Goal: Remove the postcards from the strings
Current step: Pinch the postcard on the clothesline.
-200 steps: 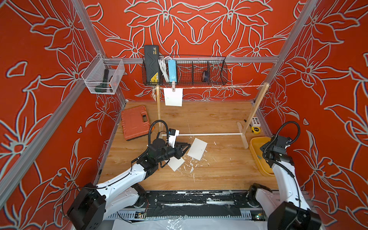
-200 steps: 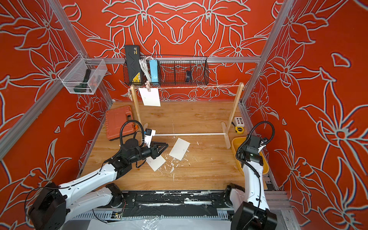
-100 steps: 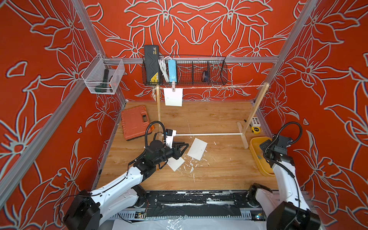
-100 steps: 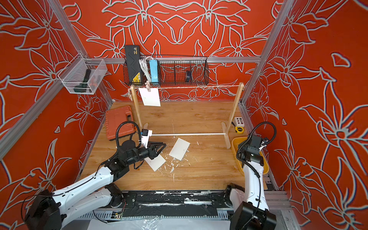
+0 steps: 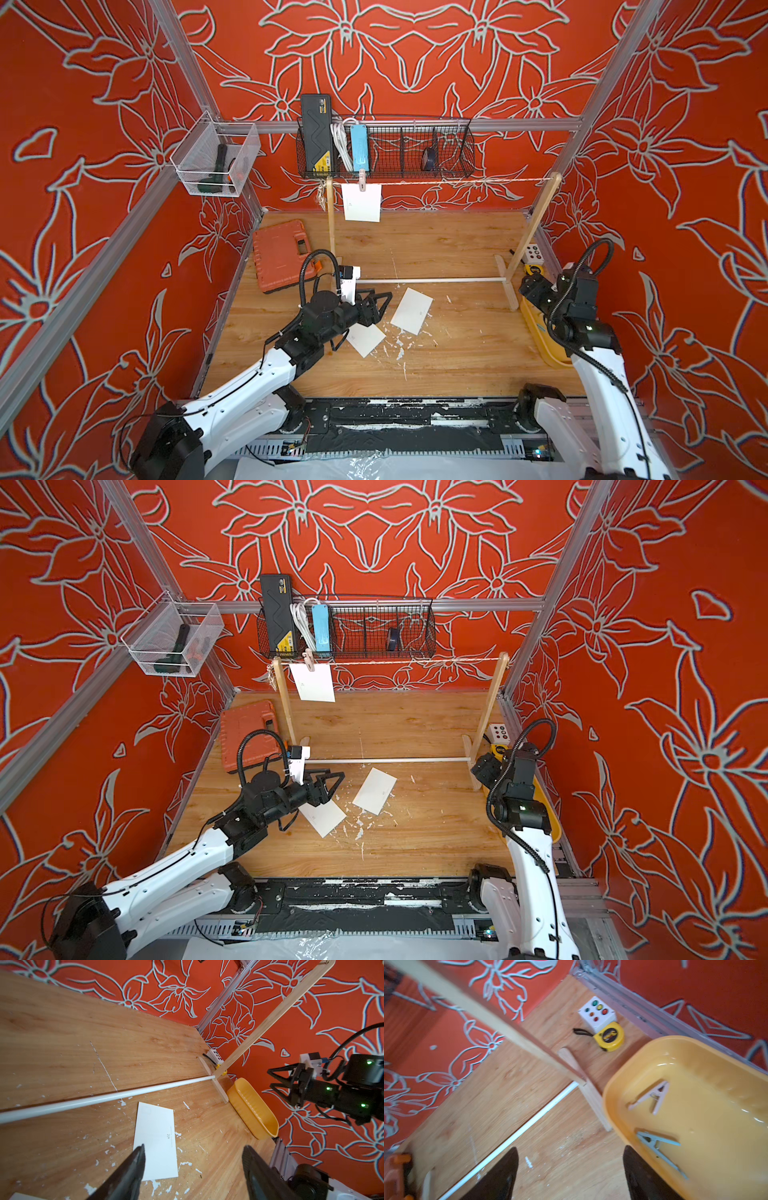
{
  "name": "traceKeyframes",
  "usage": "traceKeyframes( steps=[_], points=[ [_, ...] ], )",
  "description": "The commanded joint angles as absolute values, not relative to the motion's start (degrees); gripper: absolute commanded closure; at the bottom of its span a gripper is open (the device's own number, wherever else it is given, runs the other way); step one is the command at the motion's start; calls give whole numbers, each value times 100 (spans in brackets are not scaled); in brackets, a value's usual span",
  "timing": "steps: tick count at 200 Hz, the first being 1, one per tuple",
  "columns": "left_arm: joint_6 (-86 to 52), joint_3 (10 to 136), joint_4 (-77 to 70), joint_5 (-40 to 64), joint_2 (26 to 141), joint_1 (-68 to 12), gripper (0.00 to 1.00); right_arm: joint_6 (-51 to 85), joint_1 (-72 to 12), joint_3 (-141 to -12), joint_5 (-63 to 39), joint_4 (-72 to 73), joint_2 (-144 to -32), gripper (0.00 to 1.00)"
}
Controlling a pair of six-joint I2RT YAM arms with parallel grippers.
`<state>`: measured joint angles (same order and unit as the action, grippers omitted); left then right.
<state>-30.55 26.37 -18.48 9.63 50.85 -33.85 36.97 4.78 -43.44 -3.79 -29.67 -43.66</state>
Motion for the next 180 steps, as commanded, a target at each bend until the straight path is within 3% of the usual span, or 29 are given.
traceKeyframes(
  steps=[1, 29, 50, 144, 180],
  points=[
    [-3084, 2796, -2077, 565, 4968, -3360, 17, 3346, 218, -4715, -775, -3287, -4149, 15],
    [-3170, 2891, -2543, 354, 5097, -3325, 5, 2879, -93, -5073, -1484, -3221, -4087, 9],
    [-3367, 2874, -3226, 157, 5291, -3297, 2, 2509, -381, -5368, -2032, -3013, -4078, 6],
    [-4052, 2709, -8035, -637, 7506, -3287, 2, 2421, -1069, -5531, -4087, -1390, -4099, 2],
    [-4087, 3046, -9001, -712, 8313, -3270, 2, 2347, -1188, -5548, -4432, -1300, -4079, 2]
  ],
)
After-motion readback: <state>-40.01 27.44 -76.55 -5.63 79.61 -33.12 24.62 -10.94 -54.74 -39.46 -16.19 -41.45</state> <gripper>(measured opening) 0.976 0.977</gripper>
